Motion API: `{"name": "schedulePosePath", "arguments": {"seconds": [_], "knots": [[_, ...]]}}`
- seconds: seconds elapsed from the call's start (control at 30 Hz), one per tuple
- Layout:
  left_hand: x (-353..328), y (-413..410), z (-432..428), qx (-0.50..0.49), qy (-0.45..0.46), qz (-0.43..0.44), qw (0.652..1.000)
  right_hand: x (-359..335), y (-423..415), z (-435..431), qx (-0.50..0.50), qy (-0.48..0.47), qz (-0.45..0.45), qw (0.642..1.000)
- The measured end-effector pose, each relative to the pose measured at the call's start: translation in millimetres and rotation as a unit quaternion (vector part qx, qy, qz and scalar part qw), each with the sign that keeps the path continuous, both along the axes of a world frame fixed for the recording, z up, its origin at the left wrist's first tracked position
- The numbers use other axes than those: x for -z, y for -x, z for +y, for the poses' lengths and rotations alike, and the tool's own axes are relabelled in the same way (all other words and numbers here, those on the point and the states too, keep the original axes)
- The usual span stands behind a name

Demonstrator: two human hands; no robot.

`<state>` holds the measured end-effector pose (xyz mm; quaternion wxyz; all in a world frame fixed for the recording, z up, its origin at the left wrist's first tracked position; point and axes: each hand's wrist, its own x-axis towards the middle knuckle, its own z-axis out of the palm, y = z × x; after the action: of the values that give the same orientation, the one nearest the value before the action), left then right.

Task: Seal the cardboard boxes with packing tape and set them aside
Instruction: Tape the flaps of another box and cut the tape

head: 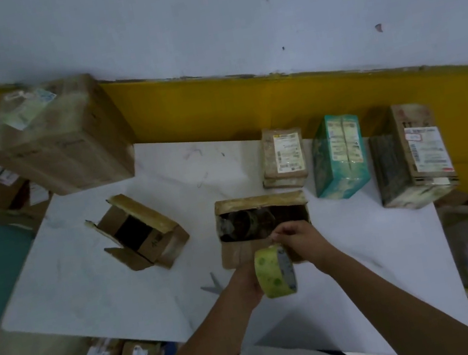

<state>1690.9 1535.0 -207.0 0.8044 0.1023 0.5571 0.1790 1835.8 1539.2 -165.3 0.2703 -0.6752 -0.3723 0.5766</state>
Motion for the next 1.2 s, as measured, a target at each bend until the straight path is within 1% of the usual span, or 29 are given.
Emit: {"name": "schedulePosePath", "arguments": {"seconds": [0.07, 0.17, 0.27, 0.37, 0.47, 0.63, 0.73, 0.83, 0.93, 1.07, 1.13, 1.2], "knots": [[-6.2, -1.1, -3.8, -0.001, -0.011, 0.007, 1.000, 4.8, 2.7, 7.4, -0.006, -0.021, -0.065, 0.998], [-2.3, 4.1, -9.4, -0.085, 0.018, -0.010, 0.996, 12.0, 2.4, 17.5, -0.072, -0.035, -0.177, 0.981], [4.2, 10.1, -12.1, -0.114, 0.035, -0.033, 0.992, 19.3, -1.0, 24.8, -0.126, -0.023, -0.221, 0.967], [3.0, 9.0, -13.7, -0.127, 0.044, -0.040, 0.990, 20.9, -3.4, 31.7, -0.159, -0.022, -0.214, 0.963], [3.7, 7.0, -12.3, -0.139, 0.048, -0.037, 0.988, 20.8, -5.7, 37.5, -0.164, -0.028, -0.207, 0.964], [1.6, 5.6, -10.1, -0.145, 0.021, -0.043, 0.988, 23.3, -12.1, 40.1, -0.189, -0.007, -0.191, 0.963], [1.5, 5.5, -9.2, -0.151, 0.018, -0.031, 0.988, 24.9, -13.3, 42.7, -0.191, -0.005, -0.192, 0.963], [-0.4, 5.4, -7.7, -0.158, 0.019, -0.031, 0.987, 26.7, -14.3, 45.8, -0.213, -0.002, -0.200, 0.956], [-5.8, 7.9, -9.2, -0.156, 0.035, -0.067, 0.985, 23.6, -16.5, 44.1, -0.218, -0.010, -0.181, 0.959], [-9.2, 19.3, -10.5, -0.202, 0.064, -0.174, 0.962, 23.7, -16.3, 42.4, -0.267, -0.017, -0.209, 0.941], [-13.4, 22.3, -9.5, -0.177, 0.070, -0.193, 0.963, 23.8, -16.2, 41.1, -0.272, -0.021, -0.208, 0.939], [-21.9, 19.1, -6.4, -0.162, 0.086, -0.189, 0.965, 22.1, -16.3, 38.9, -0.275, -0.027, -0.205, 0.939]]}}
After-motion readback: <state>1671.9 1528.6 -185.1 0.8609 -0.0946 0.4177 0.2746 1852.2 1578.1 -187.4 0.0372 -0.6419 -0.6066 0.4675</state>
